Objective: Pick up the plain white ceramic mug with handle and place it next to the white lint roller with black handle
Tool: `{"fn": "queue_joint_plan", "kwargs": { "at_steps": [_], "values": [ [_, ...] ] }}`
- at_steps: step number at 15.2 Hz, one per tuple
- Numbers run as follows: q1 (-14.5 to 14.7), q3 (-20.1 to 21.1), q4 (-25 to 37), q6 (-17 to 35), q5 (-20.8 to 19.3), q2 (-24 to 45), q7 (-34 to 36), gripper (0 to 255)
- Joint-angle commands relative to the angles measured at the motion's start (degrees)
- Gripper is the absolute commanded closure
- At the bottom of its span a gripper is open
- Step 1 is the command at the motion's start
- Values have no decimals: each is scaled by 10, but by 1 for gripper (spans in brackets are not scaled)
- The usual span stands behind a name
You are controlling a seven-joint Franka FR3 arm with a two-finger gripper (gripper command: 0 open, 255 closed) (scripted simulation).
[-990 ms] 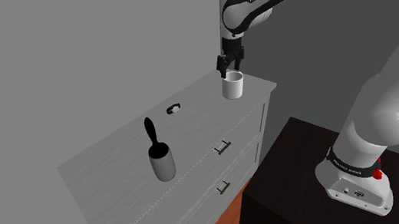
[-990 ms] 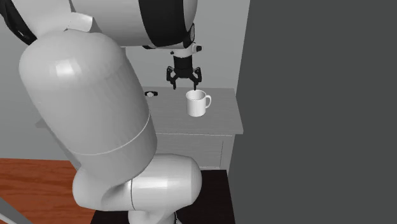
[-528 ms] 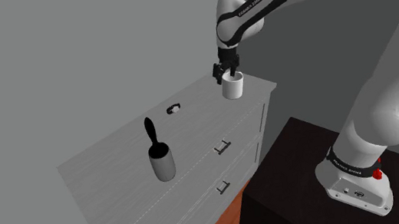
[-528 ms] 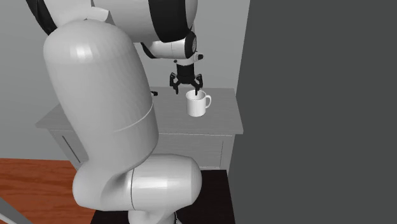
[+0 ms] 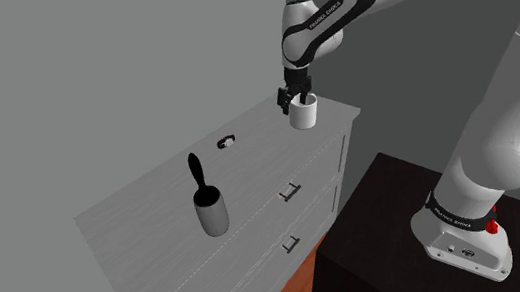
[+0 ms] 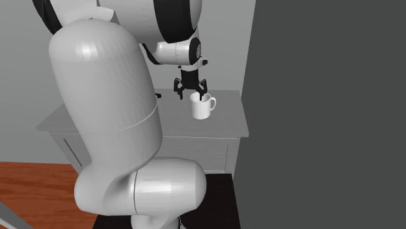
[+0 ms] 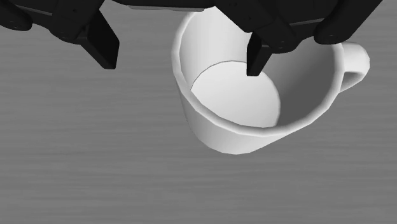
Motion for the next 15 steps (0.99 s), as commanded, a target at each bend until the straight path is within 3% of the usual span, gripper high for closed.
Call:
{"fn": "queue_joint_plan", "kwargs": {
  "at_steps": [1,2,3,12,15],
  "values": [
    [0,0,0,0,0,0,0,0],
    [0,0,0,0,0,0,0,0],
    [0,0,0,0,0,0,0,255],
    [0,0,0,0,0,0,0,255],
    [0,0,10,-23,-2,-13,2,255]
  ]
}}
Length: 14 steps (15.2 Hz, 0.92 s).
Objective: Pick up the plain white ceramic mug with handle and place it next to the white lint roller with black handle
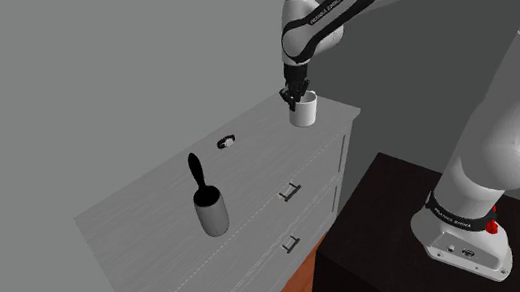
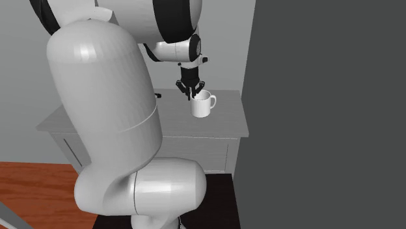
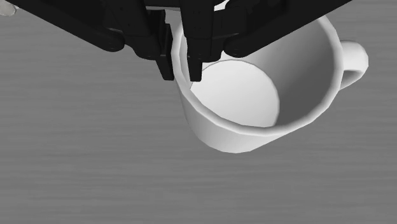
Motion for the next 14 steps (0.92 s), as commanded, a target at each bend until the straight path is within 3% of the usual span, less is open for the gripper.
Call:
{"fn": "queue_joint_plan", "kwargs": {
  "at_steps": [1,14],
  "values": [
    [0,0,5,-14,-2,-9,2,255],
    [1,2,63,-113,-8,-50,7,255]
  ]
}}
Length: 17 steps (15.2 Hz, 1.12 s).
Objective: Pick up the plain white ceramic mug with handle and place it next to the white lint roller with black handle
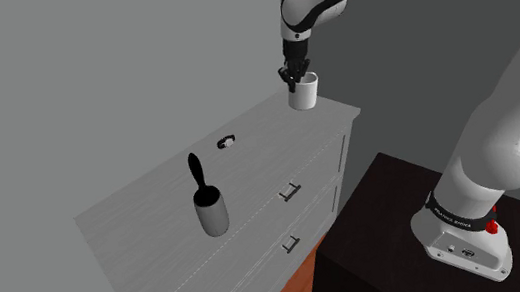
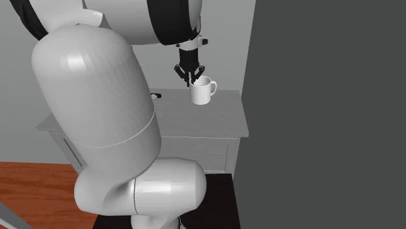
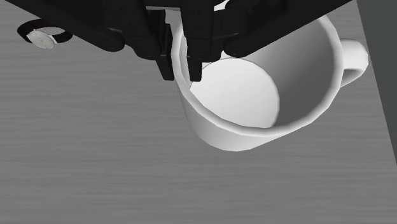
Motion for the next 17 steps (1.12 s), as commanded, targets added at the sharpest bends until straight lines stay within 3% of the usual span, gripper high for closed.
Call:
{"fn": "queue_joint_plan", "kwargs": {
  "at_steps": [1,17],
  "values": [
    [0,0,9,-15,-1,-7,0,255],
    [1,2,110,-137,-3,-27,3,255]
  ]
}}
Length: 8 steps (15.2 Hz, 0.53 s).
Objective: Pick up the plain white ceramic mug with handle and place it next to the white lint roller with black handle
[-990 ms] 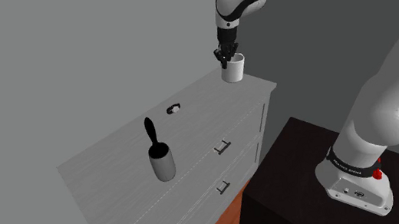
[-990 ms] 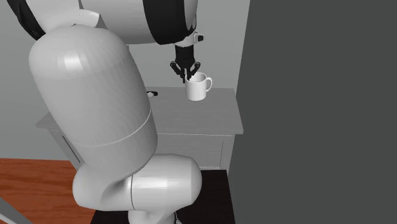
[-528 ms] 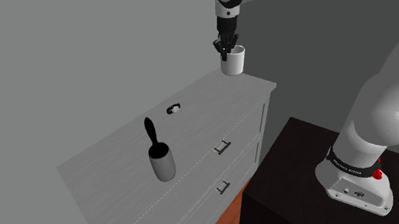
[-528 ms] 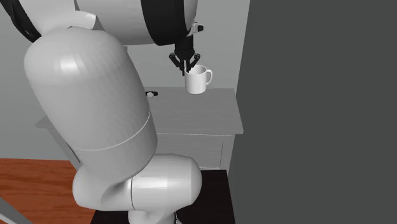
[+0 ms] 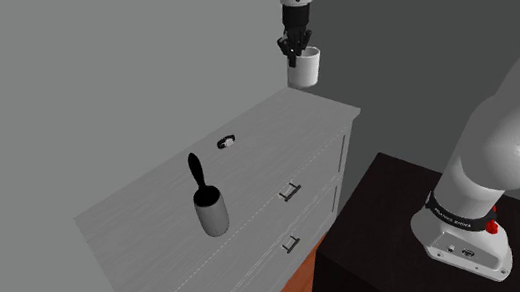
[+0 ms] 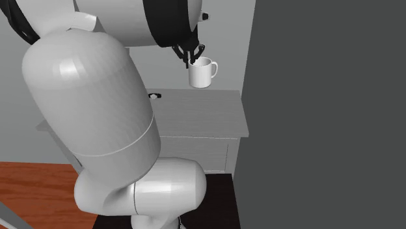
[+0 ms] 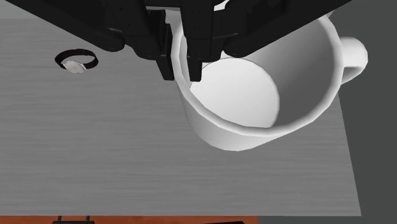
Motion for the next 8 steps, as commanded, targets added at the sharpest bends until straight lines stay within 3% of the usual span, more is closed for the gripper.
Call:
{"fn": "queue_joint_plan", "kwargs": {
  "at_steps": [1,8],
  "values": [
    [0,0,17,-17,0,0,0,255],
    [1,1,73,-71,1,2,0,255]
  ]
}}
